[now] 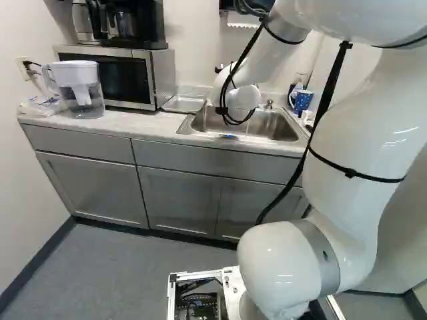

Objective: Rinse the cup and place it in the tray

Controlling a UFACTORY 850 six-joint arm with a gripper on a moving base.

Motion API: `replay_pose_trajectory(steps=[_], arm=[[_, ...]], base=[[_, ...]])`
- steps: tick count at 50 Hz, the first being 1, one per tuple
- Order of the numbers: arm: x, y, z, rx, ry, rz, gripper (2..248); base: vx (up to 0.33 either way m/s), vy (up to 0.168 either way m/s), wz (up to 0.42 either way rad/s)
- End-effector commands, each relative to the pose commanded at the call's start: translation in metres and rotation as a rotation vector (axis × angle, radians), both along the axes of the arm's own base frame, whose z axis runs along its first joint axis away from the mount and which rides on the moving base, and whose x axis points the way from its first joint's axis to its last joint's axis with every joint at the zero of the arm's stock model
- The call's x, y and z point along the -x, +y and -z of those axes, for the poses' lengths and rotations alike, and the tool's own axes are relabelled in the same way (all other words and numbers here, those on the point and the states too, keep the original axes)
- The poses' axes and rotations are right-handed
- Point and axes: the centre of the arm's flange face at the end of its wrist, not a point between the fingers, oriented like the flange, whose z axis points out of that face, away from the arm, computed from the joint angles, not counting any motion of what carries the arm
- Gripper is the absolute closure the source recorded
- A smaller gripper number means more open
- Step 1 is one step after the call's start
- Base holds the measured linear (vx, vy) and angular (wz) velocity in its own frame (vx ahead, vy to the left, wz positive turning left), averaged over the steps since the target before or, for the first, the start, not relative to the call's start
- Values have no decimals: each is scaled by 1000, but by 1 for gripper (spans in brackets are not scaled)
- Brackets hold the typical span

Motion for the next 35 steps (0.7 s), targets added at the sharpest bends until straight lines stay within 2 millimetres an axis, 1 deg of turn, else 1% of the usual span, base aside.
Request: replay_pose_trajectory(steps=[16,35], arm=[[-8,14,-17,-4,-33,-24,125],[-11,33,-34,-11,-32,-56,125]], base=[[0,0,0],[0,0,0]])
